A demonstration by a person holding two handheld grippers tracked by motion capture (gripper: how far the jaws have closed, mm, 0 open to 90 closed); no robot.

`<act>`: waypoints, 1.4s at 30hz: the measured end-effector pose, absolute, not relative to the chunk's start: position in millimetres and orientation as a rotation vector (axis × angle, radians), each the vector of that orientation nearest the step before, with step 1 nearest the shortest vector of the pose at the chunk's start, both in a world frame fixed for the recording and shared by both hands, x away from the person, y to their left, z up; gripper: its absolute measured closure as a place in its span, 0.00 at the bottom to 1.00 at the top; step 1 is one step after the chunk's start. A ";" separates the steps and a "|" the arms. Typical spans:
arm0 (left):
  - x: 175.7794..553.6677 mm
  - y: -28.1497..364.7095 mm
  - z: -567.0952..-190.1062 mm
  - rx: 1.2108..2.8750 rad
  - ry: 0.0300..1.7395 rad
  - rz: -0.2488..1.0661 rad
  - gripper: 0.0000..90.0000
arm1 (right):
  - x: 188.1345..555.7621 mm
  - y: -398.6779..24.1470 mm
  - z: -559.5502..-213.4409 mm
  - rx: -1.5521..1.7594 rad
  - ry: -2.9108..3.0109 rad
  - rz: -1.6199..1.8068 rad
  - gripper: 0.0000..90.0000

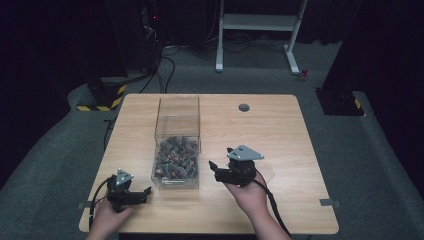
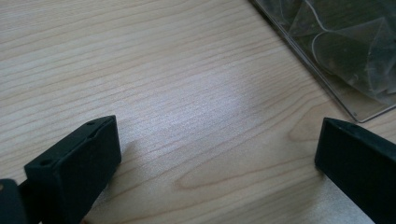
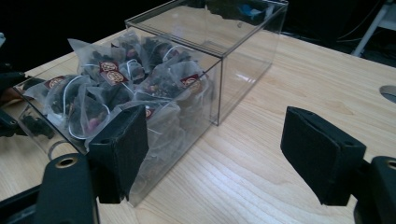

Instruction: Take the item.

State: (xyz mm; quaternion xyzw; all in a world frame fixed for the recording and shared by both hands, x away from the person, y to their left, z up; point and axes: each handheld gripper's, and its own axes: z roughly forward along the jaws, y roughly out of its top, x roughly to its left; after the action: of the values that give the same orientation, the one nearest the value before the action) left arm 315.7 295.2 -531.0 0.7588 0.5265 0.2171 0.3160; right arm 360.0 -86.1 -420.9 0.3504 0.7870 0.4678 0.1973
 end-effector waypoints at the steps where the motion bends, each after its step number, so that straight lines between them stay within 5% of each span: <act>1: 315.8 295.1 -531.2 1.996 1.386 0.573 0.01 | 360.2 -85.0 -420.8 0.977 2.207 1.307 0.27; 42: 316.0 296.1 -531.0 1.998 1.381 0.574 0.01 | 348.1 -18.6 -436.7 0.839 2.375 1.358 0.33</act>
State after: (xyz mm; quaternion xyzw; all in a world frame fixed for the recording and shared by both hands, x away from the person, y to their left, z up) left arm 316.0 296.1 -531.0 0.7592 0.5248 0.2181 0.3174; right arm 348.1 -18.6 -436.7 0.2901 0.8220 0.4698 0.1395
